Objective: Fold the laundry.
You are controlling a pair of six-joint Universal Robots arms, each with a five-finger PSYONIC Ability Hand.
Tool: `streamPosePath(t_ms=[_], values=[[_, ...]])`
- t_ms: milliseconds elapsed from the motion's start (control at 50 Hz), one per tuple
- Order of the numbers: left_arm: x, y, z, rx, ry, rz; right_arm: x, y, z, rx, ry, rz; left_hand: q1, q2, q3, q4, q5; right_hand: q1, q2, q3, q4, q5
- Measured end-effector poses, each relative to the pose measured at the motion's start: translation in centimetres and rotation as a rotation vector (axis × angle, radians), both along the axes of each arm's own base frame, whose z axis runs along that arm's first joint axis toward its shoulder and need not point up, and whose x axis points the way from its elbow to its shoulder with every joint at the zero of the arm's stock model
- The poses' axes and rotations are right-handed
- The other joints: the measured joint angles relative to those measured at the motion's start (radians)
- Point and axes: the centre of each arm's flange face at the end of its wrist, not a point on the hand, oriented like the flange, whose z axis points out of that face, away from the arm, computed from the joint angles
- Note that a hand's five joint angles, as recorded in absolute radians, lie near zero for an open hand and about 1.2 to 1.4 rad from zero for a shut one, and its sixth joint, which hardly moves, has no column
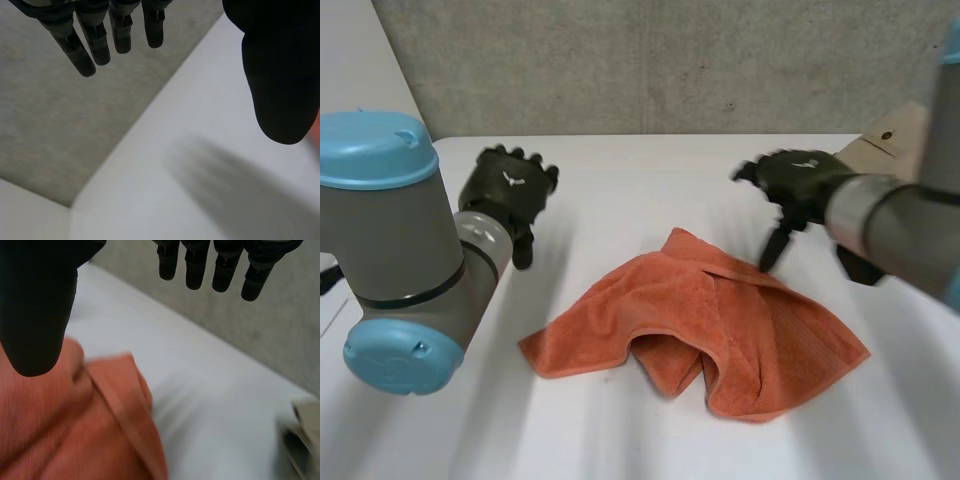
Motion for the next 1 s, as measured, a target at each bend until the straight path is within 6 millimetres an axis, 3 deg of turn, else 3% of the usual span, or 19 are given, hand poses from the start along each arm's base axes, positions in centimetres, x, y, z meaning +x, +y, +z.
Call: streamPosePath(t_ms=[80, 180, 240, 320, 520, 560, 680, 720, 740, 1000], values=[[0.2, 1.3, -1.5, 0.130, 0.028, -0.033, -3.1, 0.5, -0.8, 0.063, 0.124, 0.021, 0.007, 0.014, 0.005, 0.022, 0.003, 0.000, 0.000, 0.000, 0.000, 0.000], [0.5, 3.2, -4.1, 0.312, 0.053, -0.082, -6.0, 1.7, -4.2, 0.110, 0.287, 0.186, 0.047, 0.042, 0.034, 0.056, 0.003, 0.128, 0.142, 0.145, 0.135, 0.137], [0.4, 3.9, -5.5, 0.383, 0.065, -0.114, -6.6, 2.2, -5.6, 0.112, 0.318, 0.257, 0.047, 0.042, 0.034, 0.054, 0.003, 0.180, 0.179, 0.191, 0.182, 0.185], [0.1, 4.1, -7.8, 0.449, 0.073, -0.154, -7.8, 3.4, -9.4, 0.086, 0.339, 0.389, 0.047, 0.042, 0.034, 0.054, 0.003, 0.192, 0.189, 0.200, 0.202, 0.206], [-0.5, 3.2, -10.7, 0.444, 0.044, -0.167, -8.9, 3.1, -14.3, -0.012, 0.286, 0.365, 0.075, 0.067, 0.059, 0.079, 0.041, 0.192, 0.189, 0.200, 0.202, 0.208], [-0.7, 3.1, -10.9, 0.424, 0.035, -0.171, -9.0, 2.8, -14.9, -0.031, 0.273, 0.351, 0.110, 0.099, 0.091, 0.107, 0.078, 0.193, 0.192, 0.202, 0.205, 0.211], [-1.4, 2.4, -11.8, 0.331, -0.017, -0.168, -8.9, 1.9, -16.5, -0.078, 0.225, 0.311, 0.582, 0.632, 0.632, 0.631, 0.604, 0.298, 0.301, 0.300, 0.299, 0.236], [-1.5, 2.1, -11.9, 0.307, -0.034, -0.159, -8.8, 1.7, -16.7, -0.085, 0.217, 0.304, 0.621, 0.680, 0.681, 0.678, 0.650, 0.343, 0.356, 0.350, 0.347, 0.236], [-1.5, 1.8, -12.0, 0.284, -0.048, -0.148, -8.7, 1.4, -16.9, -0.094, 0.206, 0.293, 0.902, 0.935, 0.928, 0.947, 0.908, 0.367, 0.389, 0.387, 0.379, 0.236], [-0.6, -1.2, -10.8, 0.172, -0.075, -0.025, -7.8, -0.5, -16.3, -0.154, 0.162, 0.199, 0.912, 0.980, 0.972, 0.993, 0.930, 0.445, 0.448, 0.464, 0.454, 0.318]])
